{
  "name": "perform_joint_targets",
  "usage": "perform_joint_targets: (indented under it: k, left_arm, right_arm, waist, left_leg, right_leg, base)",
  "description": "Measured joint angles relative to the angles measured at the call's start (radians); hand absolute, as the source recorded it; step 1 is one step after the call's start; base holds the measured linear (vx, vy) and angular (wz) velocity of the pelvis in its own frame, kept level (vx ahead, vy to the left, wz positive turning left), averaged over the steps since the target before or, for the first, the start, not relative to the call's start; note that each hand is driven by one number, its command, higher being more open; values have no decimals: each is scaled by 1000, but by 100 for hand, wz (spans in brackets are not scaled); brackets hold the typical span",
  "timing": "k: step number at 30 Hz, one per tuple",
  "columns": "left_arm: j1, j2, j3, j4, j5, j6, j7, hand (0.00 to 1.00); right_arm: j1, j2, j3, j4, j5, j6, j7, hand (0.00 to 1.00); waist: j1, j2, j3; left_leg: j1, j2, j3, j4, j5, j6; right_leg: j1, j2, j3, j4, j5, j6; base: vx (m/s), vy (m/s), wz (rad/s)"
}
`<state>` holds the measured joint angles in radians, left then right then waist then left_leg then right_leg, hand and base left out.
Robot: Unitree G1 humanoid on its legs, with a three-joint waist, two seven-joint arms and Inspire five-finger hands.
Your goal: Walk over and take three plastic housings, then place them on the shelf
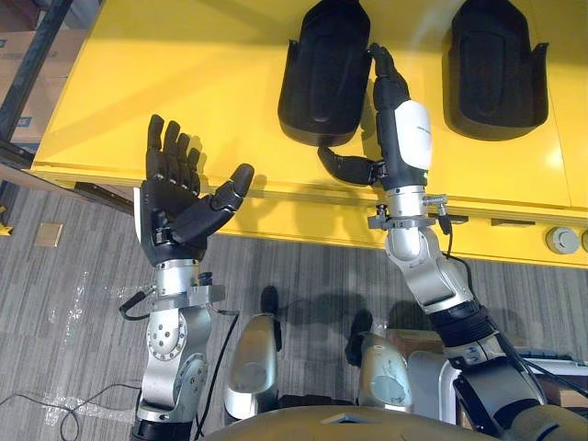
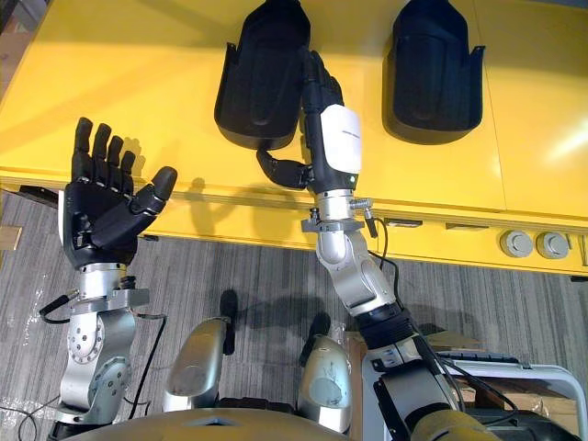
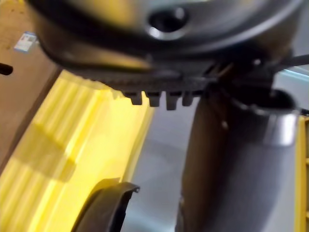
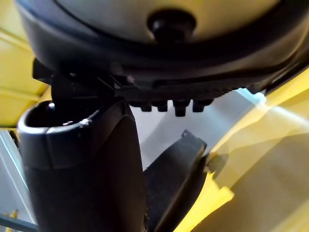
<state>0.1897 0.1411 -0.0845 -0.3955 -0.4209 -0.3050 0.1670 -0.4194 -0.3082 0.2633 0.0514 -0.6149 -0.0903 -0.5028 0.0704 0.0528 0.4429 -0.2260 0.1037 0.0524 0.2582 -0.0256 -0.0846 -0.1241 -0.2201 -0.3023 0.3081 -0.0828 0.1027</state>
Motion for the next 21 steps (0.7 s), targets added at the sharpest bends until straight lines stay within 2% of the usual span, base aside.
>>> perform_joint_targets:
  k: [21]
  left_arm:
    - [2,0,1,12,-5,0,-11,100]
  right_arm:
    - [-86,-12,0,92,-9,21,-54,100]
  waist:
    - [-20,2,2]
  left_leg:
    - [8,-26,23,-7,7,14]
  right_leg:
    - [2,-42,-1,21,-3,8]
  base:
    - [-3,2,1]
